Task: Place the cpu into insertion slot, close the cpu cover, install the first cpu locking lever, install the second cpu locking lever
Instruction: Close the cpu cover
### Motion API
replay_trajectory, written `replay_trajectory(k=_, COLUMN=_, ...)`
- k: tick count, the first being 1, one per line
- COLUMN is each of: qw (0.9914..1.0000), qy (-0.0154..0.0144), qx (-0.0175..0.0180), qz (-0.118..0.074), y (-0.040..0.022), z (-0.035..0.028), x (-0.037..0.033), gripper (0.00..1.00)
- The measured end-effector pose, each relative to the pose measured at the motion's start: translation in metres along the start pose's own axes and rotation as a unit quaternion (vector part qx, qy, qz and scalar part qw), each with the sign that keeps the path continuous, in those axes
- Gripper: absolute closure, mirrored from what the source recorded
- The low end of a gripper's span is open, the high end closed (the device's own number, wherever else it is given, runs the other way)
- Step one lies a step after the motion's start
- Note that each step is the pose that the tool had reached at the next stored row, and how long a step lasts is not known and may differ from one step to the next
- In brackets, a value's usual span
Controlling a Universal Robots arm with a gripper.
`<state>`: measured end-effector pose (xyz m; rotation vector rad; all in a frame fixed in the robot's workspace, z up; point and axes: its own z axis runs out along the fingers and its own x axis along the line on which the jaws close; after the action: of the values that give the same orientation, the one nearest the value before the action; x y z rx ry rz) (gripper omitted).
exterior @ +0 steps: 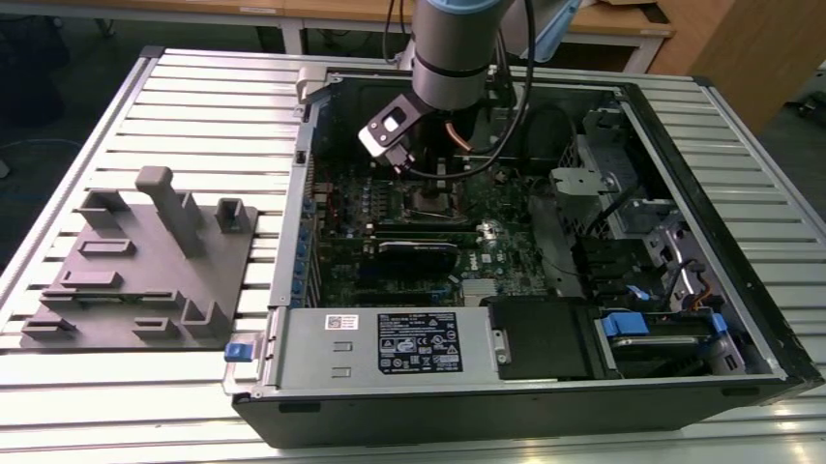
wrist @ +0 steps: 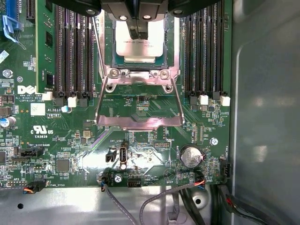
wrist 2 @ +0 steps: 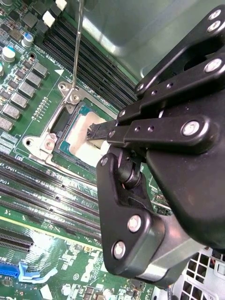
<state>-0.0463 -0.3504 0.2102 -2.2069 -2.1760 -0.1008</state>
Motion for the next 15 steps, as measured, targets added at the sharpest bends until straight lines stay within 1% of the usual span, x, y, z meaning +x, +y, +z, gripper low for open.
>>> replay_trajectory(k=7, qw=1.0, qy=0.0, qx=0.0, qz=0.0, y=0.0, z=-0.0015, x=0.0001, gripper=0.89)
replay_trajectory(k=9, qw=1.0, qy=0.0, qx=0.0, qz=0.0, y=0.0, z=-0.0034, x=0.0003, gripper=0.89)
replay_trajectory(k=15, qw=1.0, qy=-0.0001, qx=0.0, qz=0.0, y=0.0001, z=-0.0053, x=0.0004, gripper=0.89)
